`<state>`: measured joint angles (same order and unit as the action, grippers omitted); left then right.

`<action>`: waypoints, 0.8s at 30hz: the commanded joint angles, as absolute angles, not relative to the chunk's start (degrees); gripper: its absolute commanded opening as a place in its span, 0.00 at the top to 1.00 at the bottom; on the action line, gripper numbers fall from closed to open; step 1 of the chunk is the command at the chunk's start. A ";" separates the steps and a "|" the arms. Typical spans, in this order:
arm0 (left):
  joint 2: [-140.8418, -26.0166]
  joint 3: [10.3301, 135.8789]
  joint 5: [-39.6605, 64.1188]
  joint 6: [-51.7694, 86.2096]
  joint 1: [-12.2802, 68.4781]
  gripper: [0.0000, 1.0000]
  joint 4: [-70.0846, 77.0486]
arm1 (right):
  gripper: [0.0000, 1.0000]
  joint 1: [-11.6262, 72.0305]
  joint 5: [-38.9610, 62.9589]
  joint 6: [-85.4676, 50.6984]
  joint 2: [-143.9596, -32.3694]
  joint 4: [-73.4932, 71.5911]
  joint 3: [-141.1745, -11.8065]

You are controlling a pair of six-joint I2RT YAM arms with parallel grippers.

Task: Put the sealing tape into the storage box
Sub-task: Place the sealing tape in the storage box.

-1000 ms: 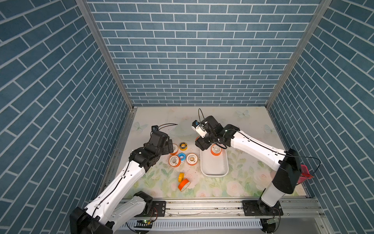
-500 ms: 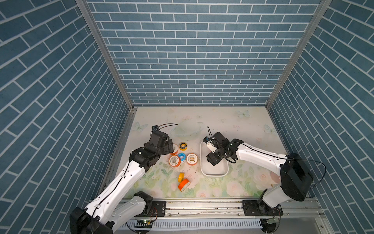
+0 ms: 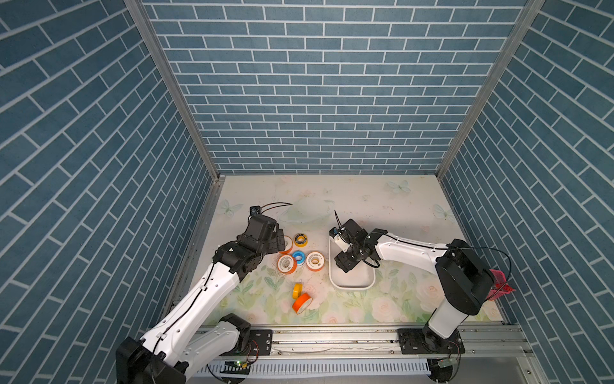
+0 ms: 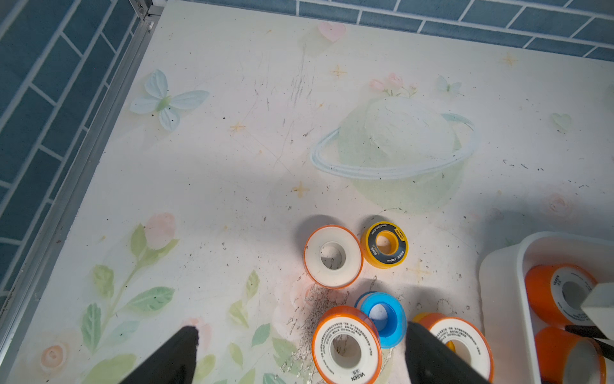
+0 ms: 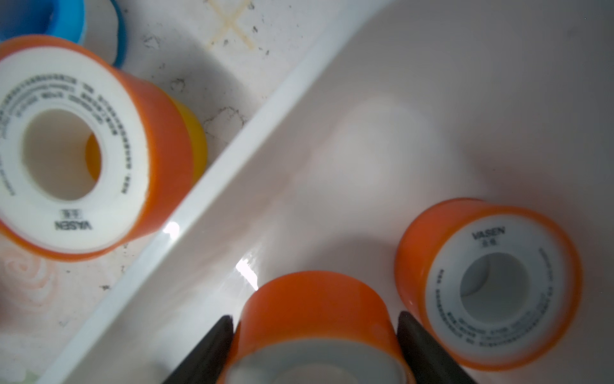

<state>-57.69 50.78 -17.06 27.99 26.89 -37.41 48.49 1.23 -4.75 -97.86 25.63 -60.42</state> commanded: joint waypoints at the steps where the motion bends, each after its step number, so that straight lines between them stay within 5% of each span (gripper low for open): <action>1: -57.66 50.10 -17.49 27.60 26.53 0.00 -37.18 | 0.28 48.79 1.67 -6.46 -98.28 25.22 -62.13; 13: -57.66 50.10 -17.65 27.68 26.51 0.00 -37.27 | 0.17 48.78 1.60 -6.56 -94.00 25.37 -62.36; 20: -57.59 50.05 -17.73 27.68 26.53 0.00 -37.26 | 0.38 48.78 -2.01 -10.26 -87.36 27.29 -57.41; 24: -57.75 50.10 -17.76 27.68 26.51 0.00 -37.27 | 0.65 48.87 -0.89 -11.73 -83.35 26.75 -52.48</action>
<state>-57.69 50.74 -17.08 27.99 26.89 -37.41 48.60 -0.49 -8.97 -85.30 25.23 -55.20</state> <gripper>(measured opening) 0.998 0.382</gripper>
